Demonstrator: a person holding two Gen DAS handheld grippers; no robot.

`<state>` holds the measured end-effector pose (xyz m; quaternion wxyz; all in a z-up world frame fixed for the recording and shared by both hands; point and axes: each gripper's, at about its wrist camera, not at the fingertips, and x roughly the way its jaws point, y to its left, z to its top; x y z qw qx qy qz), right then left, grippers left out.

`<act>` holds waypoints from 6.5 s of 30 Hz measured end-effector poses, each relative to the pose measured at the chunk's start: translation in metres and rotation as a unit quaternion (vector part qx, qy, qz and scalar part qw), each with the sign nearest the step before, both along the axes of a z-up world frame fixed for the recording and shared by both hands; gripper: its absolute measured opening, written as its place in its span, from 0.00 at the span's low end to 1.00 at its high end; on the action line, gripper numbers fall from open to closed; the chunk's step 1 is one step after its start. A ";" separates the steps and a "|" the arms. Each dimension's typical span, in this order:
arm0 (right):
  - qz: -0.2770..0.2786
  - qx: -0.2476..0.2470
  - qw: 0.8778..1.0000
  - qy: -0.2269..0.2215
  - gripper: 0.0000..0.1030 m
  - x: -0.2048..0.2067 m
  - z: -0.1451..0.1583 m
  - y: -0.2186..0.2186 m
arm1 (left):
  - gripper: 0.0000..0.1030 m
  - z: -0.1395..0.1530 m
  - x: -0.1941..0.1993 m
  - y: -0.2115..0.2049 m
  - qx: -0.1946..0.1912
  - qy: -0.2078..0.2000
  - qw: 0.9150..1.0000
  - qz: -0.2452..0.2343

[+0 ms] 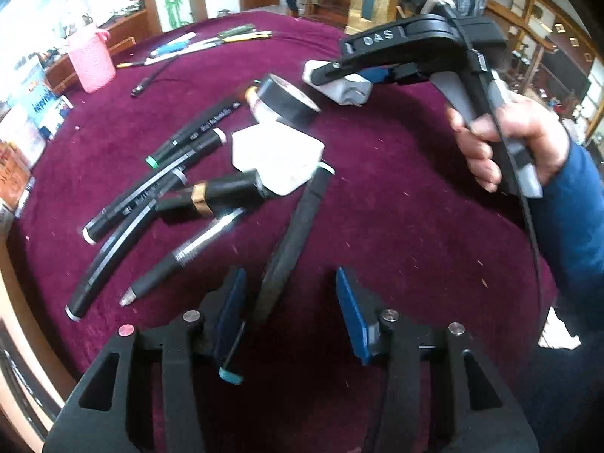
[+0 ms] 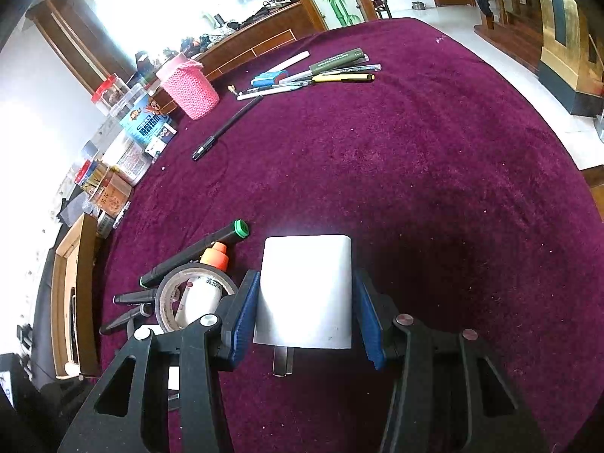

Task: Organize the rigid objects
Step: 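Grasp the teal-ended black marker with the left tool while the right holds the charger, then lift the teal-ended marker with the left tool while the right holds the charger, then carry the teal-ended marker and the white charger over the cardboard tray with both tools, then lower both tools into the tray and open them to release marker and charger, then move both tools back to the table and grasp the black tape roll with the right tool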

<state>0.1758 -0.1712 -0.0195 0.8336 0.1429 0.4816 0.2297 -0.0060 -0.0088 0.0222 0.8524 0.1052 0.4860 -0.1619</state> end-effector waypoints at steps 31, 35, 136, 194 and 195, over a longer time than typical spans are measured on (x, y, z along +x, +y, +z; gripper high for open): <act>0.031 0.057 0.996 -0.067 0.42 -0.026 0.036 0.007 | 0.14 0.017 -0.019 0.032 -0.141 -0.043 0.985 0.091; 0.033 0.062 0.995 -0.069 0.42 -0.027 0.036 0.008 | 0.14 0.018 -0.022 0.034 -0.138 -0.043 0.985 0.096; 0.367 0.079 0.927 -0.011 0.43 -0.169 0.052 0.361 | 0.12 0.036 -0.127 0.290 -0.164 -0.165 0.887 0.399; 0.062 0.023 0.997 -0.041 0.88 -0.031 0.035 0.049 | 0.65 0.042 -0.064 0.084 -0.141 -0.126 0.967 0.173; 0.067 0.036 0.997 -0.028 0.88 -0.028 0.029 0.048 | 0.65 0.038 -0.062 0.078 -0.130 -0.123 0.969 0.168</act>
